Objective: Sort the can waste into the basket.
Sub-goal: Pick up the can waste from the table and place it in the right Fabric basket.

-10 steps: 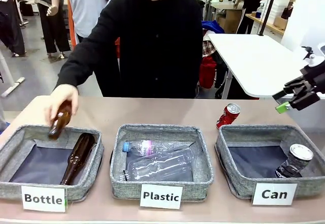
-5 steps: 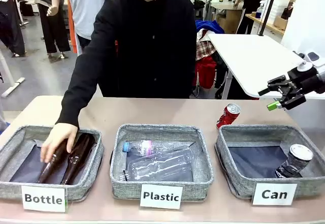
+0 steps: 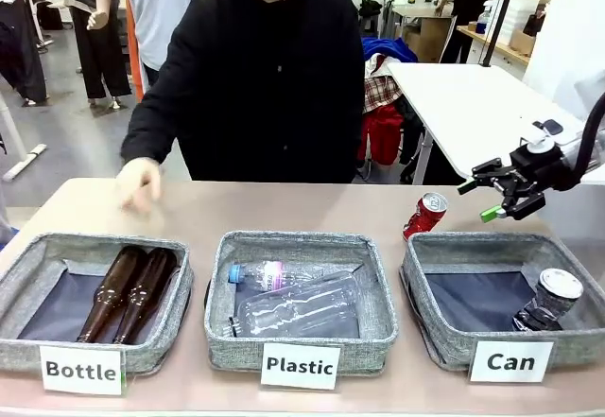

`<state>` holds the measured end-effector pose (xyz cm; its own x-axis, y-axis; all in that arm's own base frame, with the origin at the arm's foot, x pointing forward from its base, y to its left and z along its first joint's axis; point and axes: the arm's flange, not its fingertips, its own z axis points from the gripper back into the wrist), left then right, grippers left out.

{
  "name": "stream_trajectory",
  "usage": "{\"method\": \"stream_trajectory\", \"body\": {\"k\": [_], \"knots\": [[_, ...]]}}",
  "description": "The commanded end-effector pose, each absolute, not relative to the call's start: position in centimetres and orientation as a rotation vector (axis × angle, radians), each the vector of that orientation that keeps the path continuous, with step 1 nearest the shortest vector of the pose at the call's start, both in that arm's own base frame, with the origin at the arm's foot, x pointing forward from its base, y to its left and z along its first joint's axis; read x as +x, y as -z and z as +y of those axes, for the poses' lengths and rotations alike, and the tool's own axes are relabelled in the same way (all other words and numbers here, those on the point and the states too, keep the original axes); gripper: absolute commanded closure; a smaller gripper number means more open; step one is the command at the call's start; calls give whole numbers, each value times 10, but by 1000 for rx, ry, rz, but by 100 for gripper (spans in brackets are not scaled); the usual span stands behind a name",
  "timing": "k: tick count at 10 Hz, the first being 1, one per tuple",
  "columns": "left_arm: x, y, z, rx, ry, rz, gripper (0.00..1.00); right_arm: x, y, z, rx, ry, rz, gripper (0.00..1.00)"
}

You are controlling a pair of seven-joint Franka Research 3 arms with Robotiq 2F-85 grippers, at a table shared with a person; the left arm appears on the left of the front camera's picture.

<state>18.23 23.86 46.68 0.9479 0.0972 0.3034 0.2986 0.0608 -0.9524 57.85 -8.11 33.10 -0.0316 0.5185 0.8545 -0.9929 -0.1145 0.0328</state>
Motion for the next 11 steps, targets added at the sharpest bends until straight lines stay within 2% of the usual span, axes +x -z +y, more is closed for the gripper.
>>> {"method": "stream_trajectory", "body": {"k": [1,4,8,10,11], "knots": [[195,-466,228,-1550,190,-233,0,589,-323,-79,899,-1550,-762,0],[225,-459,176,-1505,245,-142,0,594,-313,-69,917,-1546,-776,0],[288,-419,45,-1465,357,132,0,604,-312,-66,921,-1462,-855,0],[296,-385,-4,-1353,396,266,0,609,-312,-68,924,-1428,-884,0],[300,-373,-15,-1282,434,275,0,612,-308,-65,929,-1430,-881,0]]}}
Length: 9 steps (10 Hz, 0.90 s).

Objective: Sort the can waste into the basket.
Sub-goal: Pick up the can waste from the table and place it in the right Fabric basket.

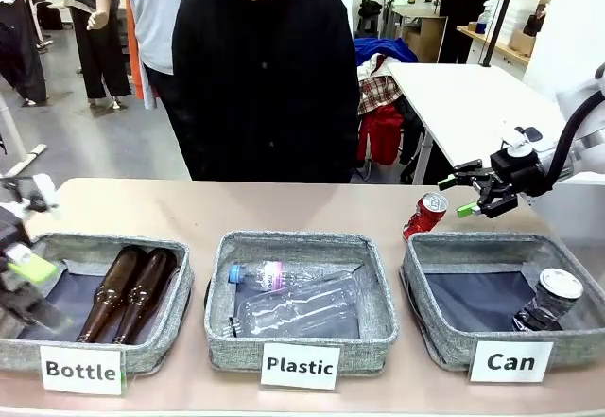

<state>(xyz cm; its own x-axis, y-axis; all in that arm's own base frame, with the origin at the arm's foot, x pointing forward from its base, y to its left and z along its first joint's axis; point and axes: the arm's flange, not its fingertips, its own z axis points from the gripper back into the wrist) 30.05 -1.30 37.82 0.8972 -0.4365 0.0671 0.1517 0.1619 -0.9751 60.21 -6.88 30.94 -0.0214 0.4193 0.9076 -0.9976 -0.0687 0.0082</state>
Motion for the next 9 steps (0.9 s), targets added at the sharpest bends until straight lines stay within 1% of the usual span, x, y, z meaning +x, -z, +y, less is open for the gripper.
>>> {"method": "stream_trajectory", "body": {"k": [1,2,6,9], "knots": [[299,-366,-22,-1288,412,285,0,611,-304,-64,942,-1437,-884,0],[300,-378,-13,-1347,426,252,0,609,-300,-60,953,-1468,-855,0],[300,-378,-13,-1347,426,252,0,608,-285,-43,952,-1471,-834,0],[300,-378,-13,-1347,426,252,0,611,-274,-28,983,-1473,-807,0]]}}
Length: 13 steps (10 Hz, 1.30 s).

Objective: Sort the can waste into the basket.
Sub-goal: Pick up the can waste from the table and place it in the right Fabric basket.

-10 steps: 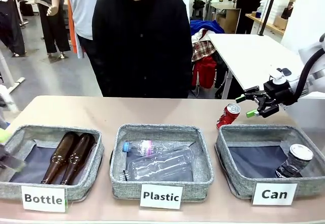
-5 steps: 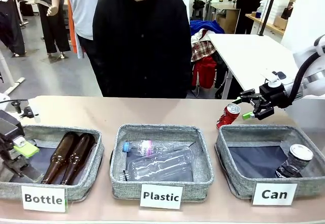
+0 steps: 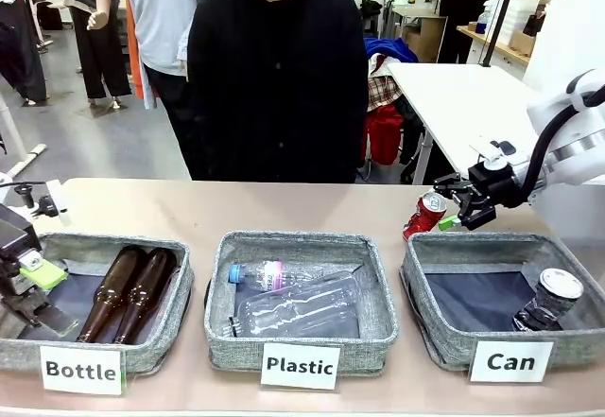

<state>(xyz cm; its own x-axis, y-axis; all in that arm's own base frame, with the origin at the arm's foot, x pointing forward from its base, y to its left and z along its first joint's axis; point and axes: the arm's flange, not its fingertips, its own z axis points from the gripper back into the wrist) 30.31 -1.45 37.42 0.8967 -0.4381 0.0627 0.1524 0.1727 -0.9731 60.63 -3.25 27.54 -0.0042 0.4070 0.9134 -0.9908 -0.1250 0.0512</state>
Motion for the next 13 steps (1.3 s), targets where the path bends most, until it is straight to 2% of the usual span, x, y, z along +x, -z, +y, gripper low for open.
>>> {"method": "stream_trajectory", "body": {"k": [1,4,7,8,10,11,13], "knots": [[300,-378,-13,-1347,426,252,0,611,-272,-24,989,-1469,-808,0],[300,-378,-13,-1347,426,252,0,612,-267,-16,1032,-1453,-803,0],[300,-378,-13,-1347,426,252,0,611,-269,-15,1071,-1448,-804,90],[300,-378,-13,-1347,426,252,0,611,-268,-15,1076,-1442,-809,100],[300,-378,-13,-1347,426,252,0,610,-270,-15,1078,-1440,-816,100],[300,-378,-13,-1347,426,252,0,610,-273,-15,1076,-1441,-826,97],[300,-378,-13,-1347,426,252,0,603,-294,-19,998,-1448,-958,100]]}}
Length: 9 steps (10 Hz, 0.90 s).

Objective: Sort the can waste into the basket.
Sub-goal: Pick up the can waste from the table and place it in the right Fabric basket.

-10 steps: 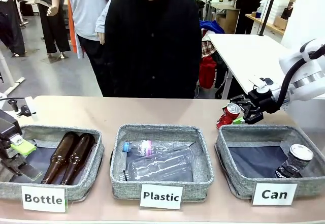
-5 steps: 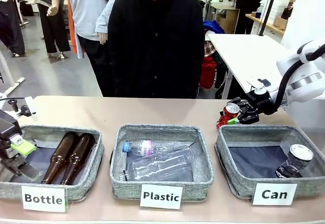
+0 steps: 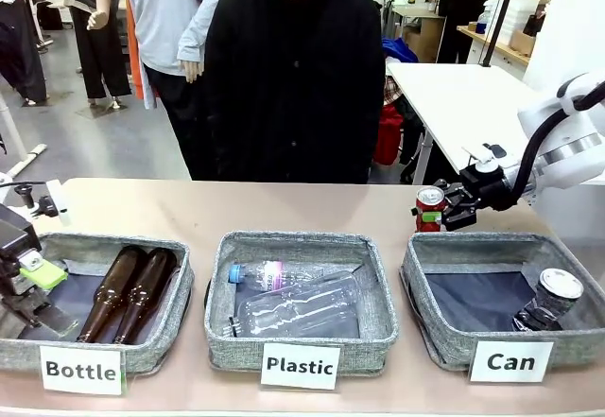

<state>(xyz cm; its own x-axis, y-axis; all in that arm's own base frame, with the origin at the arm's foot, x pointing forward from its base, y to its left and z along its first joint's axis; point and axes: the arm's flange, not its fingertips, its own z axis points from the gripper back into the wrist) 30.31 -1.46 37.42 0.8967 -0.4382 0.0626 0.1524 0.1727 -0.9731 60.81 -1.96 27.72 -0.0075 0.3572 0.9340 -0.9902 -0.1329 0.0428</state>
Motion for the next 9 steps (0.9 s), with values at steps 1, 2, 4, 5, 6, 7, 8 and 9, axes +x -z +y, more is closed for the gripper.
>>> {"method": "stream_trajectory", "body": {"k": [1,2,4,5,6,7,8,9], "knots": [[300,-378,-13,-1347,426,252,0,592,-327,-27,928,-1475,-1025,100],[300,-378,-13,-1347,426,252,0,579,-367,-37,890,-1484,-1031,100],[300,-378,-13,-1347,426,252,0,530,-449,-45,855,-1474,-900,100],[300,-378,-13,-1347,426,252,0,497,-474,-38,794,-1478,-740,100],[300,-378,-13,-1347,426,252,0,464,-487,-26,685,-1482,-598,100],[300,-378,-13,-1347,426,252,0,441,-490,-17,610,-1490,-475,100],[300,-378,-13,-1347,426,252,0,422,-487,-9,544,-1485,-331,100],[300,-378,-13,-1347,426,252,0,406,-482,-2,479,-1489,-223,100]]}}
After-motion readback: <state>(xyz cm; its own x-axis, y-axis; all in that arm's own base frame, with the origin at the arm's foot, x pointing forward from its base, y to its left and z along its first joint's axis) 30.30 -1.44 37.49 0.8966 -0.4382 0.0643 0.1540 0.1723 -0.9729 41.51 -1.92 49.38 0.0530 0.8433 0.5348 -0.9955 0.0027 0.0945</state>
